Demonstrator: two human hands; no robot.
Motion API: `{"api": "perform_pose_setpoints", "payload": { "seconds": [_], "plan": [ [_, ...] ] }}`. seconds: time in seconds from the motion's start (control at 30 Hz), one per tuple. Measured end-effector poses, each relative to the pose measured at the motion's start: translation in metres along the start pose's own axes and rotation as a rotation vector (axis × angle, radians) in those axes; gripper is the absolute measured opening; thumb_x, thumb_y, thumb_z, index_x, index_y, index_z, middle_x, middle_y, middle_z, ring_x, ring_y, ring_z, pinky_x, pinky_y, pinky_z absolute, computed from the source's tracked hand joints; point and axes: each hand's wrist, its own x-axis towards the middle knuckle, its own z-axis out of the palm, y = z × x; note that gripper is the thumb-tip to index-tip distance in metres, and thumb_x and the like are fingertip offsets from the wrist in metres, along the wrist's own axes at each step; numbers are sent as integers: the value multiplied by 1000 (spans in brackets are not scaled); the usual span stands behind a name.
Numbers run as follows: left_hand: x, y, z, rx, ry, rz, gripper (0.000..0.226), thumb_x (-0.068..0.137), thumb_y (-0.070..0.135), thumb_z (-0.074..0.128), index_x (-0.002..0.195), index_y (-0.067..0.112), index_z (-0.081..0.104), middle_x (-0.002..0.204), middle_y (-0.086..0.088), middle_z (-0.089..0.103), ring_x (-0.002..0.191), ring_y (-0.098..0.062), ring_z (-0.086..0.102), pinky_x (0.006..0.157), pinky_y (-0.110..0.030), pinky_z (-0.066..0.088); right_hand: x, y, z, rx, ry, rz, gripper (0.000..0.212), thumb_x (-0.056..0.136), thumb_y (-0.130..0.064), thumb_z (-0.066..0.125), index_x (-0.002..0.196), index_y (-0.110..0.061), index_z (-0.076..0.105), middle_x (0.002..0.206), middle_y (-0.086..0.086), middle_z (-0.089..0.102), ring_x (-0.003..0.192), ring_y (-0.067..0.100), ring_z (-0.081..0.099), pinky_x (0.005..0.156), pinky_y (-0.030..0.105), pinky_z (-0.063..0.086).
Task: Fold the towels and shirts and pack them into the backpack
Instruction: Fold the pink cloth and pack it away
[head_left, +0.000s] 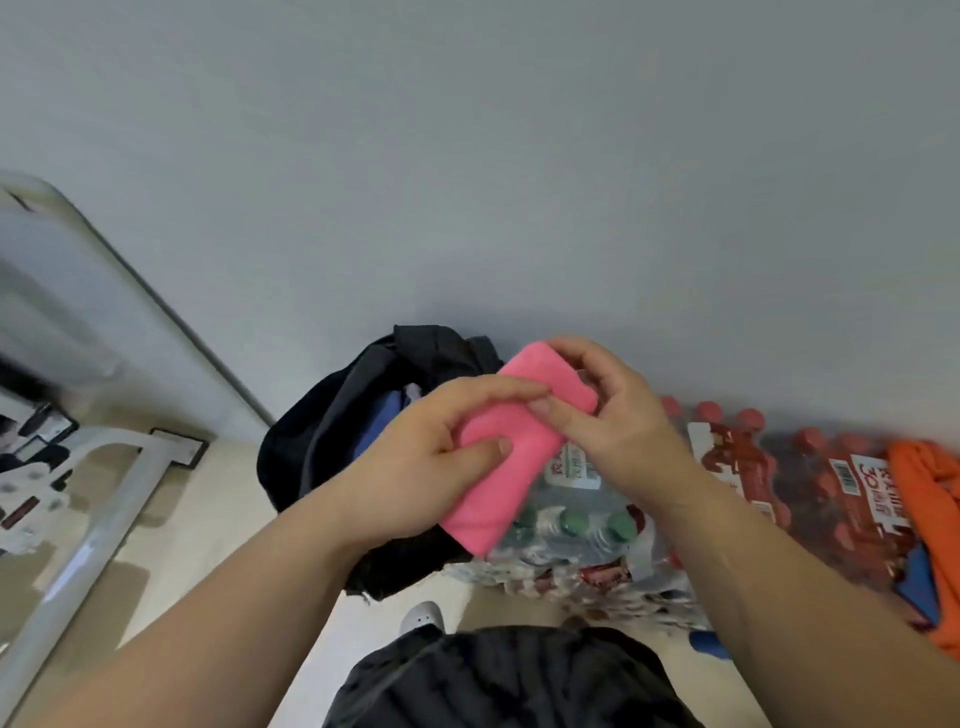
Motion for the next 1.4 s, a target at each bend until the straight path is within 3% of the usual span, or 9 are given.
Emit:
{"api": "perform_pose_setpoints", "payload": {
  "seconds": [0.2, 0.3, 0.43, 0.7, 0.87, 1.0, 1.17, 1.27, 1.4],
  "plan": [
    [-29, -63, -75, 38, 378, -98, 41, 94, 11, 64, 114, 46, 69, 125, 20, 62, 113, 1, 57, 94, -21, 46, 21, 37, 56, -615, -83, 199, 47, 87, -71, 53, 132, -57, 52, 164, 10, 21, 153, 22, 16, 121, 43, 24],
    [-30, -120, -83, 133, 408, -239, 37, 90, 23, 64, 114, 51, 66, 128, 13, 59, 115, -7, 57, 102, -36, 47, 25, 49, 68, -763, -139, 301, 59, 84, -64, 63, 139, -51, 47, 143, 10, 43, 129, 28, 50, 110, 42, 42],
    [-17, -172, -71, 371, 190, -292, 45, 92, 18, 64, 123, 49, 58, 126, 3, 54, 117, -14, 53, 107, -35, 41, 31, 50, 67, -800, -108, 284, 60, 87, -18, 67, 141, -38, 50, 123, 4, 52, 92, 17, 57, 86, 26, 45],
    [-21, -213, -99, 735, 166, -441, 47, 94, 23, 58, 139, 35, 55, 136, -8, 42, 115, -36, 57, 100, -39, 46, 34, 33, 34, -965, -79, 281, 67, 85, -10, 61, 146, -34, 48, 128, 5, 51, 97, 18, 53, 80, 26, 38],
    [3, -195, -69, 437, 98, -359, 59, 90, 17, 63, 146, 30, 48, 131, -5, 40, 119, -23, 48, 108, -25, 32, 34, 38, 47, -959, -134, 240, 71, 86, -12, 62, 151, -29, 41, 132, 9, 48, 113, 28, 56, 86, 28, 41],
    [36, -206, -42, 159, 135, -394, 67, 89, 5, 61, 146, 36, 46, 135, 0, 42, 115, -11, 47, 94, -14, 37, 33, 40, 45, -982, -139, 244, 71, 87, -14, 63, 152, -31, 39, 132, 7, 47, 117, 26, 54, 89, 27, 40],
    [68, -232, -44, -66, 114, -398, 68, 88, 3, 68, 140, 41, 49, 148, 0, 46, 125, -17, 55, 104, -28, 47, 31, 40, 43, -1028, -150, 252, 70, 89, -16, 62, 152, -34, 38, 134, 6, 46, 119, 26, 52, 91, 27, 41],
    [80, -248, -53, 244, 14, -382, 73, 86, 17, 75, 149, 35, 43, 141, 1, 47, 125, -19, 51, 110, -29, 38, 30, 40, 41, -1010, -142, 257, 70, 89, -15, 63, 152, -34, 40, 135, 7, 46, 120, 27, 53, 97, 33, 47],
    [85, -251, -58, 798, -65, -300, 75, 87, 49, 69, 153, 38, 34, 127, -12, 54, 108, -34, 61, 87, -36, 50, 29, 42, 37, -1028, -148, 248, 70, 88, -15, 62, 151, -33, 40, 132, 8, 48, 118, 29, 53, 96, 36, 49]
  ]
}}
